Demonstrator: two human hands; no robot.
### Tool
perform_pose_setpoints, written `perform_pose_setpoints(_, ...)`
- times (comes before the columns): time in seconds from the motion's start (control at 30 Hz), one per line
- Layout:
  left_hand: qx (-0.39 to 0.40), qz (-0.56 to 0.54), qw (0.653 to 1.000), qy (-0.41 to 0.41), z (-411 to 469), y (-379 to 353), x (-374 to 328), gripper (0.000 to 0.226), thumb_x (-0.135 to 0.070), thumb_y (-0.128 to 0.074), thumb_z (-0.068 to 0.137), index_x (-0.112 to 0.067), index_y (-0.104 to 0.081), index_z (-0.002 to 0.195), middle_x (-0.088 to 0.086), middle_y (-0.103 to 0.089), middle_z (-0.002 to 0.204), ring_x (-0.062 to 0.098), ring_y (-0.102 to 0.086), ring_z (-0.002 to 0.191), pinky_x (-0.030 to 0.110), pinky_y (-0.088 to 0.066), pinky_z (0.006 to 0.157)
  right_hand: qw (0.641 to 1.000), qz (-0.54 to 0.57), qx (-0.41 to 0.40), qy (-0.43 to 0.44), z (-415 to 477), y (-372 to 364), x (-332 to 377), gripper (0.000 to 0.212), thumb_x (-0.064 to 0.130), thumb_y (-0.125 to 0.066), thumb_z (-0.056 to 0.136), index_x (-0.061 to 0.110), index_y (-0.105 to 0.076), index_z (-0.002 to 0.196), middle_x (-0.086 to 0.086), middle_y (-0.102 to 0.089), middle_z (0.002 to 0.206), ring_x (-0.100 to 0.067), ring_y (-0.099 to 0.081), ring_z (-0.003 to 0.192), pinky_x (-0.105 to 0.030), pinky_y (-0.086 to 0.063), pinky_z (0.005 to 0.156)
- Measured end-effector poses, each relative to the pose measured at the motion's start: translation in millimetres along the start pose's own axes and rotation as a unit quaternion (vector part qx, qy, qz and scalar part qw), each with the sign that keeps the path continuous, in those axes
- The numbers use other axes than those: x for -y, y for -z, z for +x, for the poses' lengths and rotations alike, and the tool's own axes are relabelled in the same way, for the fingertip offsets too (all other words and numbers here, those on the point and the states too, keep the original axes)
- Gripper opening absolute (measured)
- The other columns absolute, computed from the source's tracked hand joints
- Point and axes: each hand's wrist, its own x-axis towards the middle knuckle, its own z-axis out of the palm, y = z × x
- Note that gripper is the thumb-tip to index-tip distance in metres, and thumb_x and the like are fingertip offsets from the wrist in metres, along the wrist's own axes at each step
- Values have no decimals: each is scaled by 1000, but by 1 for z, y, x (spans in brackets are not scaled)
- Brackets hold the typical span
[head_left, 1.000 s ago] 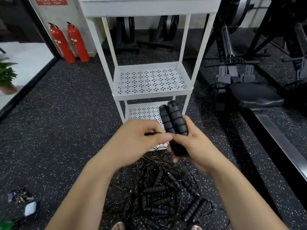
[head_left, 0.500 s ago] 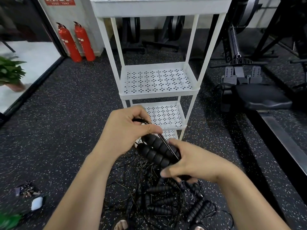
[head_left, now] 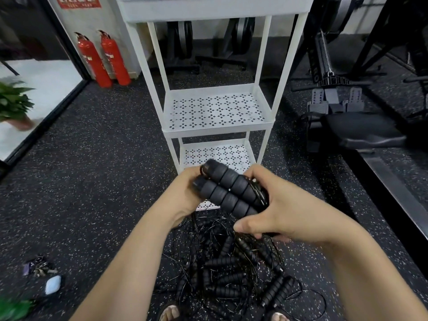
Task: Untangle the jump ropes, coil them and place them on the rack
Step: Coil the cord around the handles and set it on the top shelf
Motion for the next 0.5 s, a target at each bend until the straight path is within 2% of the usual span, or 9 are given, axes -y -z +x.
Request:
perform_pose_setpoints(0.03,-6,14,1000,7,1,-6,2,36,-3,-54,105,-18,-70,76,-5,-72,66,11,-62,70,40,-58,71,1000,11,-26,12,0,0,1,53,16,-89,87,29,-45,113,-9,-70,68,-21,-45,50,-27,-34,43)
perform_pose_setpoints(0.07,-4,3,1000,16,1,-11,4,33,-7,-57,105,-17,-64,74,-6,-62,56,12,-52,60,37,-49,61,998,23,-56,25,2,1,0,55,16,-90,86,28,-44,114,-10,-71,69,-21,-45,49,-27,-35,43)
perform_pose_setpoints(0.13,12,-49,998,23,-1,-22,2,33,-22,-59,109,-21,-63,76,-12,-45,51,11,-36,52,32,-28,56,990,45,-130,42,6,3,-3,58,15,-92,84,27,-44,113,-15,-72,72,-22,-46,48,-29,-37,42)
perform_pose_setpoints(0.17,31,-57,998,21,-4,-26,-1,33,-33,-57,110,-25,-68,81,-14,-43,53,9,-35,51,31,-27,56,983,55,-169,45,9,5,-7,59,15,-93,82,26,-44,113,-16,-73,74,-23,-48,49,-31,-39,42)
perform_pose_setpoints(0.23,66,7,998,-13,-9,-30,-7,33,-45,-51,111,-37,-71,85,-19,-45,53,3,-38,49,30,-31,57,970,70,-228,47,14,10,-15,60,16,-95,79,27,-45,112,-15,-73,75,-26,-51,48,-34,-42,44)
perform_pose_setpoints(0.33,76,110,989,-61,-13,-35,-12,35,-41,-46,114,-40,-62,82,-20,-47,53,0,-38,50,32,-35,59,961,60,-268,44,20,13,-25,58,20,-95,78,32,-47,108,-12,-75,75,-28,-52,47,-34,-43,43)
perform_pose_setpoints(0.4,71,163,981,-79,-14,-34,-15,35,-43,-46,113,-38,-60,81,-18,-53,60,1,-44,56,33,-40,62,956,26,-289,36,22,14,-31,56,23,-95,78,32,-48,108,-9,-75,77,-23,-52,45,-31,-42,43)
perform_pose_setpoints(0.47,83,203,973,-76,-15,-31,-17,31,-45,-47,113,-37,-68,91,-20,-60,65,-1,-52,62,28,-43,64,950,-30,-308,30,25,15,-38,52,26,-94,77,32,-52,107,0,-76,85,-11,-52,46,-30,-43,49)
perform_pose_setpoints(0.5,92,218,969,-75,-16,-28,-18,30,-46,-48,112,-36,-72,96,-22,-58,61,-1,-50,59,26,-39,61,948,-53,-314,26,26,17,-41,51,26,-94,77,31,-53,108,5,-75,88,-6,-52,47,-30,-44,52)
